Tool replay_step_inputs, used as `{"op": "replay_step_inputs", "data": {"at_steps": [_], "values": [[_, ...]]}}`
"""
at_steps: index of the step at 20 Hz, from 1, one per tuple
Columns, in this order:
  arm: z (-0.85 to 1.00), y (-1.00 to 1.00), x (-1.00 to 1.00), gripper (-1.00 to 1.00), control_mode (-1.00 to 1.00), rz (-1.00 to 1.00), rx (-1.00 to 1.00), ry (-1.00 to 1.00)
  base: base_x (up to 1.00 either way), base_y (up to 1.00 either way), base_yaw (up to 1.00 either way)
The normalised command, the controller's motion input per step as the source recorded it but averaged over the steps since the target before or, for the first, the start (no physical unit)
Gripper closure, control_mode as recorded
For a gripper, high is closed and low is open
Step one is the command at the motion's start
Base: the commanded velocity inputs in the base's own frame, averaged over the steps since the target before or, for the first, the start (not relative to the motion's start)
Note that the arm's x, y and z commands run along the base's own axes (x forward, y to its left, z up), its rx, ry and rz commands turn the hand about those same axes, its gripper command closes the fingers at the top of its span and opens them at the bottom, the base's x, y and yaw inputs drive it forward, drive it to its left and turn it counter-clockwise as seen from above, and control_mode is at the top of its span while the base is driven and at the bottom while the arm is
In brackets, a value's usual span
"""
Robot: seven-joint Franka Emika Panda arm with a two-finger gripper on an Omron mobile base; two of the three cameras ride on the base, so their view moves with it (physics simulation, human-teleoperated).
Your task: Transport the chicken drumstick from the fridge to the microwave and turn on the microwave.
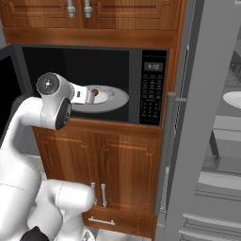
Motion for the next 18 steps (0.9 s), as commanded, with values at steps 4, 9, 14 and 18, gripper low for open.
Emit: {"op": "replay_step_inputs", "data": {"at_steps": [4,9,14,18], "values": [[0.18,0.0,-0.71,-1.0,-1.0,0.0,0.0,0.0,0.0,0.0,0.0],[0.16,0.0,-0.63,-1.0,-1.0,0.0,0.0,0.03,0.0,0.0,0.0],[0.21,0.0,-0.63,-1.0,-1.0,0.0,0.07,0.13,0.0,0.0,0.0],[0.25,0.0,-0.63,-1.0,-1.0,0.0,0.16,0.1,0.0,0.0,0.0]]}}
